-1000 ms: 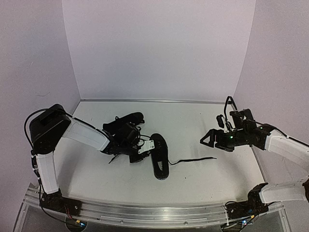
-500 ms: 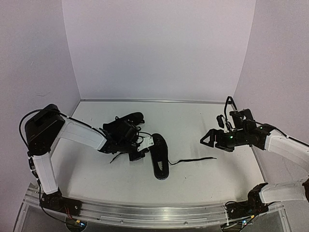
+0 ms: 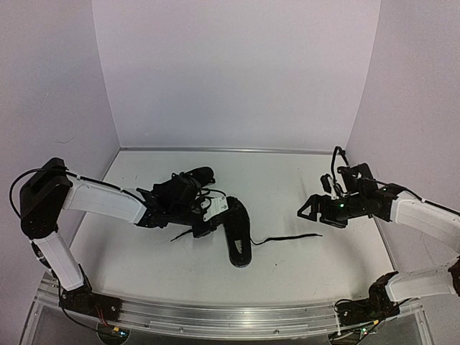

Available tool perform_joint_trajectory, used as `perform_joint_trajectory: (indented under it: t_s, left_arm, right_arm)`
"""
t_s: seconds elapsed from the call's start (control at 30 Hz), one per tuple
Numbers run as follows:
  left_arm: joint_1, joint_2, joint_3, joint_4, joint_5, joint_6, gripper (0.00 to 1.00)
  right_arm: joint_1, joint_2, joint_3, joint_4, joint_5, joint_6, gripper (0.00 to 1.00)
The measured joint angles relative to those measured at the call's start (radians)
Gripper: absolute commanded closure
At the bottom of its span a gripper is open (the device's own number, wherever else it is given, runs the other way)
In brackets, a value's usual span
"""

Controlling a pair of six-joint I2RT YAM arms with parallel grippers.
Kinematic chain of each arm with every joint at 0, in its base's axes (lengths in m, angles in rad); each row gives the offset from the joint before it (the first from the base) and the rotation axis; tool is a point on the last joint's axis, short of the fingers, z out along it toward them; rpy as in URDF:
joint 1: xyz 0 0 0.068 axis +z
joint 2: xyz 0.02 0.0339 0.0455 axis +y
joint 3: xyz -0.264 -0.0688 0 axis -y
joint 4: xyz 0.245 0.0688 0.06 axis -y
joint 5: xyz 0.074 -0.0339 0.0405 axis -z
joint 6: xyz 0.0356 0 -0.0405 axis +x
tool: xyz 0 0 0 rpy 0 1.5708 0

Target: Tie the shoes

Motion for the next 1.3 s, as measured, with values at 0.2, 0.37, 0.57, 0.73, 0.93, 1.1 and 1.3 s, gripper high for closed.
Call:
perform_joint_trajectory:
  t_s: [0.2, 0.37, 0.57, 0.73, 0.93, 1.1, 1.3]
  left_arm:
    - [-0.014, -0.005, 0.000, 0.023, 0.040, -0.033, 1.00]
    - [-0.027, -0.006, 0.000, 0.052, 0.054, -0.051, 1.00]
    - [-0.039, -0.006, 0.000, 0.059, 0.053, -0.050, 1.00]
    - [-0.053, -0.006, 0.000, 0.059, 0.051, -0.049, 1.00]
    - [-0.066, -0.006, 0.000, 0.059, 0.044, -0.045, 1.00]
    - [-0.086, -0.006, 0.000, 0.059, 0.037, -0.024, 1.00]
    - [-0.102, -0.006, 0.003, 0.059, 0.032, -0.004, 1.00]
  right_arm:
    - [0.000, 0.059, 0.000, -0.022, 0.014, -0.002, 0.22]
    - [0.000, 0.109, 0.000, -0.040, 0.034, 0.004, 0.33]
    - [0.000, 0.191, 0.000, -0.053, 0.086, 0.022, 0.39]
    - [0.000, 0.260, 0.000, -0.051, 0.120, 0.034, 0.38]
    - [0.000, 0.376, 0.000, -0.013, 0.128, 0.044, 0.39]
    - [0.000, 0.455, 0.051, 0.033, 0.128, 0.047, 0.40]
    - [0.000, 0.549, 0.133, 0.096, 0.126, 0.046, 0.45]
